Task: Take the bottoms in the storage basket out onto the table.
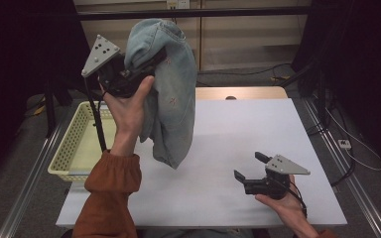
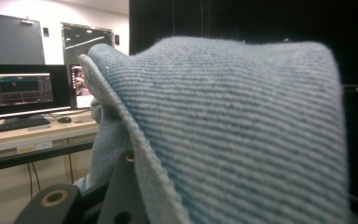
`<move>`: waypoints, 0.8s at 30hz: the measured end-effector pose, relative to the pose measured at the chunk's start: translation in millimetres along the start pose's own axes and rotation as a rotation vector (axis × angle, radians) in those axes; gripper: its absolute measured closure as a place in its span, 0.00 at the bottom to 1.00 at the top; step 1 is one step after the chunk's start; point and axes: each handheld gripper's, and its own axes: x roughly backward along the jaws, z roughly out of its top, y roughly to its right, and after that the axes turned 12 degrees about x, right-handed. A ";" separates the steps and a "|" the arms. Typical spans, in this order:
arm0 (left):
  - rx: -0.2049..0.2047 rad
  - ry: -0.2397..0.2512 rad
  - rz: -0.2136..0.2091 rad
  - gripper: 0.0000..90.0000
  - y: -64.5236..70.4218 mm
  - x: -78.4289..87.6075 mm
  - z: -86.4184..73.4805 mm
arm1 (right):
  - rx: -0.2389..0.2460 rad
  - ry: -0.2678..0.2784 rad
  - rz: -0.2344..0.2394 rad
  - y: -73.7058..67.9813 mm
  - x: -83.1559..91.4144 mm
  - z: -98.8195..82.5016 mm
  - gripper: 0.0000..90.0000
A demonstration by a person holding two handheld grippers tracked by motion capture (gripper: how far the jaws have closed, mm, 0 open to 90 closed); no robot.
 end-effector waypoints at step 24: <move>-0.009 -0.131 -0.019 0.71 5.6 -36.6 -38.9 | 0.001 -0.002 -0.001 0.5 0.7 -0.3 0.05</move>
